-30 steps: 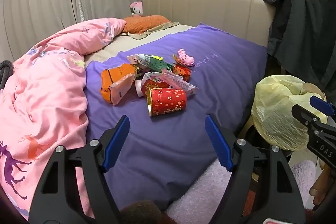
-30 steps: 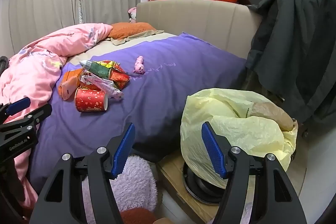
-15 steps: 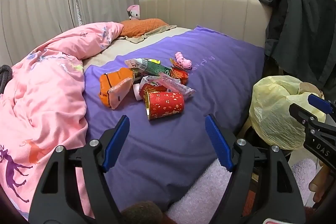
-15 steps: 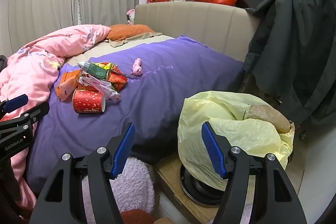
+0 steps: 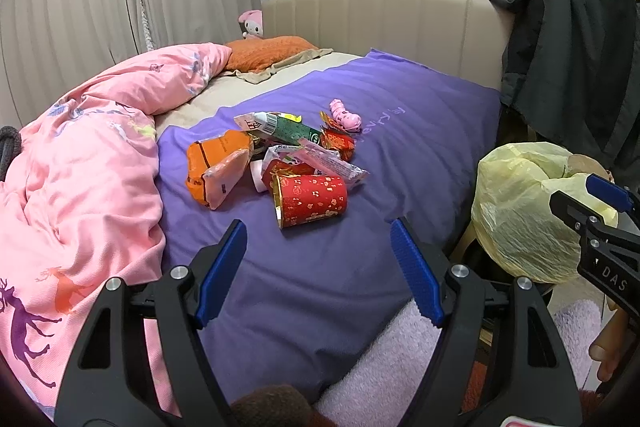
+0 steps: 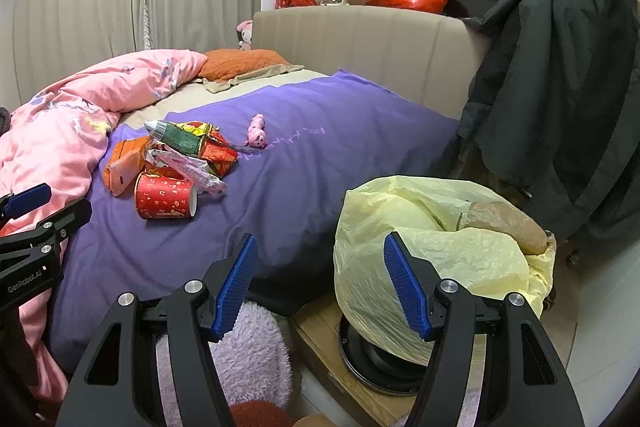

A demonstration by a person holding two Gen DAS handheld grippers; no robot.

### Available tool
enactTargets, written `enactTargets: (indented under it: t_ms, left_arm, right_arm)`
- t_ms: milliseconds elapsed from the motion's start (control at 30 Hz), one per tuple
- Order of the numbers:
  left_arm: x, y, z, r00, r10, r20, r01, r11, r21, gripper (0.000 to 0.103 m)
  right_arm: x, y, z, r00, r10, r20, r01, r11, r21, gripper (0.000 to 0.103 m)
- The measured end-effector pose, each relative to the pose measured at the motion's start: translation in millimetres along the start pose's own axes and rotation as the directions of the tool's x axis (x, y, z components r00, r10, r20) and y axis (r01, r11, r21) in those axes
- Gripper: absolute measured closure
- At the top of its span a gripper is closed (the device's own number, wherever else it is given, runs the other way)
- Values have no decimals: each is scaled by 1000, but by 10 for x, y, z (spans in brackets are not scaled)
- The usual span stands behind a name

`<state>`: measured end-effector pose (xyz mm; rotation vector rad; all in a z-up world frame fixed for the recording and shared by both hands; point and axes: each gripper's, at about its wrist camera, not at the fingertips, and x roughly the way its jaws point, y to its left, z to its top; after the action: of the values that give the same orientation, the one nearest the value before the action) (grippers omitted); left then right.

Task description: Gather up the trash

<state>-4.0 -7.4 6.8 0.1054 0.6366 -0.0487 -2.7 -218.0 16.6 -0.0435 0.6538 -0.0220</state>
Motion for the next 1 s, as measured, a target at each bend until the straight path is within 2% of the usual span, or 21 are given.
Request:
enactTargets:
  t_ms: [1000]
  left_arm:
    - [-5,-74,-20,1000,-10,0,10,1000,9,32]
  right_arm:
    - [-6,-38,-45,1000,-6,0,6,1000,9,41]
